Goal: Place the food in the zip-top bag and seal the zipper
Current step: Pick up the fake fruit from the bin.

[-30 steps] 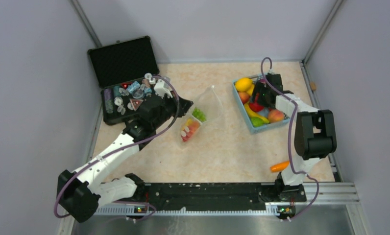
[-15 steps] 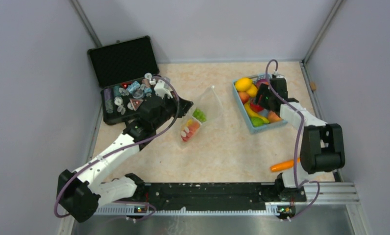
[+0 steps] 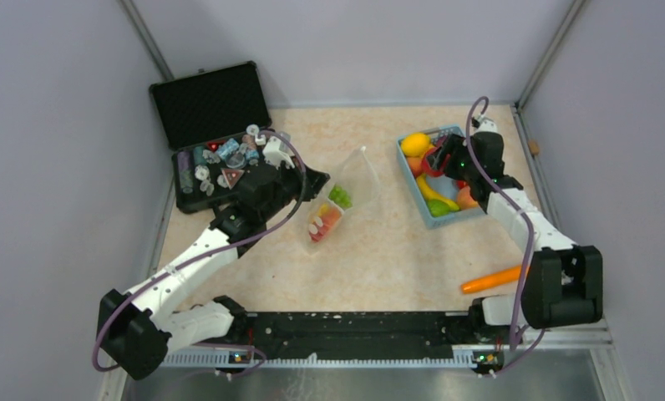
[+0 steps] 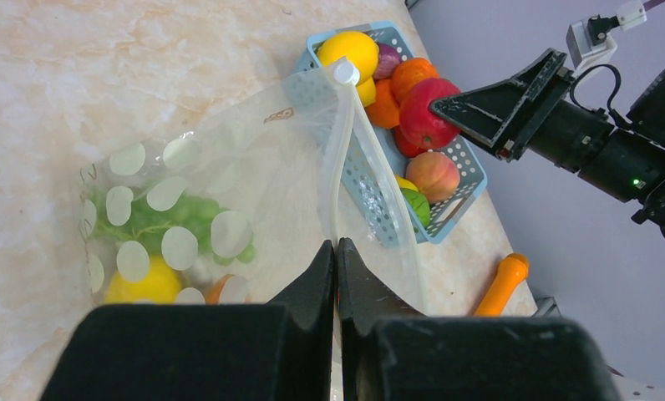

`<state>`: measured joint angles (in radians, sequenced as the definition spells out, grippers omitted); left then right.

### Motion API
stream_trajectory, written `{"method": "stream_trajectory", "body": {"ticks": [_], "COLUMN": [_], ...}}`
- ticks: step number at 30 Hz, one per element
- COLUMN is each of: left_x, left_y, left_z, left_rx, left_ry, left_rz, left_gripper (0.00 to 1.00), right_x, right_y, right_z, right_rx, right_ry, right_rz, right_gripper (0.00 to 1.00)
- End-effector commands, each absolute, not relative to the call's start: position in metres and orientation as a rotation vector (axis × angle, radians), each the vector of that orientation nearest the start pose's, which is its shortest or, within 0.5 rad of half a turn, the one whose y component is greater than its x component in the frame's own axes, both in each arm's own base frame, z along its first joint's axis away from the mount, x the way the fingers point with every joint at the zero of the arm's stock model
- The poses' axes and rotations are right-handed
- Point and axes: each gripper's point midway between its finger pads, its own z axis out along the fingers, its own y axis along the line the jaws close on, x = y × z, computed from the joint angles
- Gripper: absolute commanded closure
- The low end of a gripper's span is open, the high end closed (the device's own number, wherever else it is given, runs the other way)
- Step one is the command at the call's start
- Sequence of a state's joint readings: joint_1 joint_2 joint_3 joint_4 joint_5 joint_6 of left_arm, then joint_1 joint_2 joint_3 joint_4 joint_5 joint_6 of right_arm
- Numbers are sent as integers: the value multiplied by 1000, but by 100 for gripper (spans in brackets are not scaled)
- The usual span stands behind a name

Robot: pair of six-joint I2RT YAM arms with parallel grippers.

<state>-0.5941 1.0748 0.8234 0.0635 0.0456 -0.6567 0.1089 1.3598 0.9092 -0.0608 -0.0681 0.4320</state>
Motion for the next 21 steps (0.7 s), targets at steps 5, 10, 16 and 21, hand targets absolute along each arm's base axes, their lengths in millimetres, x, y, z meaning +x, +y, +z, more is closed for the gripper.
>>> {"method": "stream_trajectory", "body": {"ticks": [5, 10, 16, 21], "left_x": [301, 300, 302, 302], "left_y": [-245, -246, -246, -247], "left_z": [282, 282, 279, 280], "left_rx": [-23, -16, -22, -16], "left_ry": [1784, 1785, 1795, 1794], "left_rz": [-975, -978, -972, -977], "left_gripper": [98, 98, 98, 98], "right_x": [390, 375, 348, 331], "right_y": [132, 157, 181, 199], "right_z": [242, 264, 292, 302], "right_rx": [64, -100, -313, -454], "right_ry": [1845, 1770, 1621, 1579], "right_rz": [791, 949, 1076, 1135], "right_gripper": [51, 51, 50, 49]}}
